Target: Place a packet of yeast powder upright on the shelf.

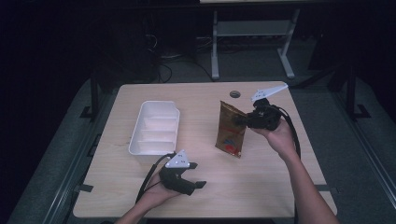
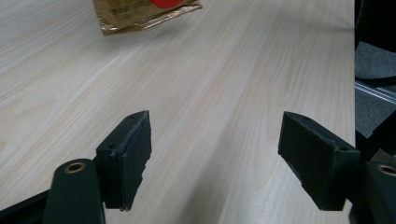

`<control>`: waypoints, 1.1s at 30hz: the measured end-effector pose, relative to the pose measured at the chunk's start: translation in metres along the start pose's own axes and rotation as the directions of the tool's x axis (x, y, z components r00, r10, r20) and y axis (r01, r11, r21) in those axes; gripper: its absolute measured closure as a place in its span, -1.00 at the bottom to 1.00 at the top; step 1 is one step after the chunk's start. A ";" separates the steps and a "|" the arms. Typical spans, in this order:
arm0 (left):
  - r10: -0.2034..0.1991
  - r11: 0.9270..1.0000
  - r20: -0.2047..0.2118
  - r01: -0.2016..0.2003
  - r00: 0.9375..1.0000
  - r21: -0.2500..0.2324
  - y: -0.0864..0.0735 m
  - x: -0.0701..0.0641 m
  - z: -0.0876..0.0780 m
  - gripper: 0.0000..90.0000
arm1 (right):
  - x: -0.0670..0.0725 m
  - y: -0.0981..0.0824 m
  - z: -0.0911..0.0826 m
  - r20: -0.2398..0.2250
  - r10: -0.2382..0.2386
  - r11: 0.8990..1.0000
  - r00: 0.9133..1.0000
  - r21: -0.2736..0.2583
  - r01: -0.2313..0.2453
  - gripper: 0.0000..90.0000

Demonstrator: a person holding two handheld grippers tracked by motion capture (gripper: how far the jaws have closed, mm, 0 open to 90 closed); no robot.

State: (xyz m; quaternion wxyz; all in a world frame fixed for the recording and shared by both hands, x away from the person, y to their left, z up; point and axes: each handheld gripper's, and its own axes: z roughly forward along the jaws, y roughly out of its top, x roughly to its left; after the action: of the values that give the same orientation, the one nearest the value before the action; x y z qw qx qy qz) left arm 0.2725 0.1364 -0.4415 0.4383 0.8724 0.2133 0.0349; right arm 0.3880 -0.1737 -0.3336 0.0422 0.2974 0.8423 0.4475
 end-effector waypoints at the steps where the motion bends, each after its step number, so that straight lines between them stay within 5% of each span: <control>1: 0.001 1.000 0.003 -0.001 1.000 0.001 -0.001 -0.001 -0.001 -0.48 | 0.000 0.004 0.003 -0.002 -0.004 1.000 1.000 -0.002 0.004 0.83; 33: 0.056 0.998 -0.003 -0.056 0.998 0.007 -0.006 -0.003 -0.006 -0.56 | 0.000 0.087 0.063 -0.092 -0.060 0.998 0.994 -0.009 0.060 0.83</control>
State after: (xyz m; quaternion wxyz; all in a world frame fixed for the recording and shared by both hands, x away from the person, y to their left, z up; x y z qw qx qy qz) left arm 0.2658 0.1427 -0.4421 0.4338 0.8795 0.1899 0.0479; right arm 0.4497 -0.0911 -0.3031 0.0175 0.2507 0.8506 0.4619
